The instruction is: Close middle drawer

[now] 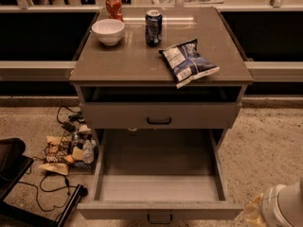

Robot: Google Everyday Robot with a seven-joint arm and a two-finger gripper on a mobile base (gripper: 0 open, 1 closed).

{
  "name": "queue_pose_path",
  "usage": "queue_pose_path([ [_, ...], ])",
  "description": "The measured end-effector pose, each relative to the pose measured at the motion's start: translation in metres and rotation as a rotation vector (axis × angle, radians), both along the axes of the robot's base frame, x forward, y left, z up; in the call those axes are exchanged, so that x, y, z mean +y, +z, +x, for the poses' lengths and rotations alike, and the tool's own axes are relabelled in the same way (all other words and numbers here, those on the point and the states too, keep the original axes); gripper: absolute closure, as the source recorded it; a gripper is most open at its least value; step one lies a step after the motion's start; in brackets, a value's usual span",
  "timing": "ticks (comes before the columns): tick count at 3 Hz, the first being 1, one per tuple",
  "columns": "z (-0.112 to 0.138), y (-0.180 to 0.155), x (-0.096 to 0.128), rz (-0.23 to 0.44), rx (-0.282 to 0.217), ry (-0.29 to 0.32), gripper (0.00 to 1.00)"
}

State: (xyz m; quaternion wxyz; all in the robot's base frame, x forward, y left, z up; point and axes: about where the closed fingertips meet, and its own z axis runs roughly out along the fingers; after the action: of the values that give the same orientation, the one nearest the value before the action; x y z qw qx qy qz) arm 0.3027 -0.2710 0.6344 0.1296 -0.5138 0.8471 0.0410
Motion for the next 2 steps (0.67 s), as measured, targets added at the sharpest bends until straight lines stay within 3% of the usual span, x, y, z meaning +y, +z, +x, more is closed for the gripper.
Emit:
queue_pose_path([
  [1,-0.002,-0.004,0.001,0.000,0.002,-0.001,1.00],
  [2,-0.008,-0.018,0.006,0.008,0.020,-0.002,1.00],
])
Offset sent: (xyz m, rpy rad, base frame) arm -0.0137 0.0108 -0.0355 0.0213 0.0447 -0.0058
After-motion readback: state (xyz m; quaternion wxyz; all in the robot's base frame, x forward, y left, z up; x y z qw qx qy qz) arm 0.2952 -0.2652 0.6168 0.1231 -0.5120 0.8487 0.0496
